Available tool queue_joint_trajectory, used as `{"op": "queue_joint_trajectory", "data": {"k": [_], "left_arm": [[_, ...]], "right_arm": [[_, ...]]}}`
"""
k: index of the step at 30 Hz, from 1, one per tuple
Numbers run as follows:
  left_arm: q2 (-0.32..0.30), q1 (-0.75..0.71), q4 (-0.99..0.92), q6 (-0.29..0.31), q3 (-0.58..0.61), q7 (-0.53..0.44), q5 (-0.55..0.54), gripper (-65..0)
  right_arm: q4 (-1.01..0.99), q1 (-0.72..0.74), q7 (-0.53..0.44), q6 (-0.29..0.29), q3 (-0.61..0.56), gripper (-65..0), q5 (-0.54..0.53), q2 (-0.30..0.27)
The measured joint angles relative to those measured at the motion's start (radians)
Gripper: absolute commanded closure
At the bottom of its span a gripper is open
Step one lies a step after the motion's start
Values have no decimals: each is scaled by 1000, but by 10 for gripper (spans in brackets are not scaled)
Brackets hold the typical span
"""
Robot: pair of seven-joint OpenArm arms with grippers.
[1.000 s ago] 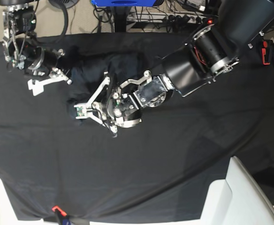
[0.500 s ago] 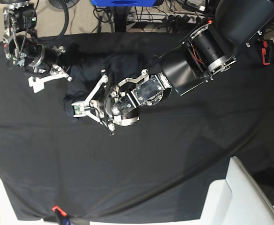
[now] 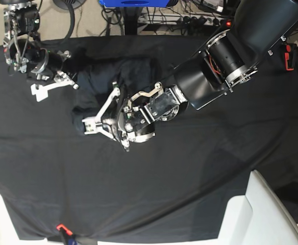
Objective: Fold the T-shirt properly
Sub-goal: 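Press the folded fabric down with the left gripper and release, then lift the left gripper off the stack and smooth its edge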
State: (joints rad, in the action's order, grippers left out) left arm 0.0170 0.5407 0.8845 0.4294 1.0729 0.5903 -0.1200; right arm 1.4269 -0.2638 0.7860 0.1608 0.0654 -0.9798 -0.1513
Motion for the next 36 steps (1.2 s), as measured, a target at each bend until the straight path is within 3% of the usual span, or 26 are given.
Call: {"op": "queue_joint_trajectory", "data": {"k": [7, 12, 17, 23, 28, 32, 34, 35, 36], "left_arm": [[-1, 36, -5, 4, 0, 9, 7, -548], [-1, 65, -4, 5, 0, 13, 8, -602], [0, 83, 0, 5, 0, 23, 7, -602], [-18, 74, 114, 5, -4, 124, -4, -599], [-41, 29, 321, 5, -150, 229, 0, -597], [-90, -48, 520, 4, -246, 372, 8, -591], [-117, -126, 624, -3, -286, 382, 7, -528], [-127, -173, 671, -3, -311, 386, 7, -461], [-135, -226, 710, 5, -341, 386, -6, -352]], "right_arm": [[0, 0, 0, 0, -2, -21, 0, 0], [0, 0, 0, 0, -2, -21, 0, 0], [0, 0, 0, 0, -2, -21, 0, 0], [0, 0, 1, 0, -4, -21, 1, 0], [0, -1, 1, 0, -6, -21, 3, 0], [0, -3, 1, 0, -4, -21, 4, -2], [8, -15, 1, 0, -3, -21, 3, -6], [19, -24, -4, 0, 1, -21, 3, -6], [26, -34, -2, -1, 5, -21, 3, -6]]}}
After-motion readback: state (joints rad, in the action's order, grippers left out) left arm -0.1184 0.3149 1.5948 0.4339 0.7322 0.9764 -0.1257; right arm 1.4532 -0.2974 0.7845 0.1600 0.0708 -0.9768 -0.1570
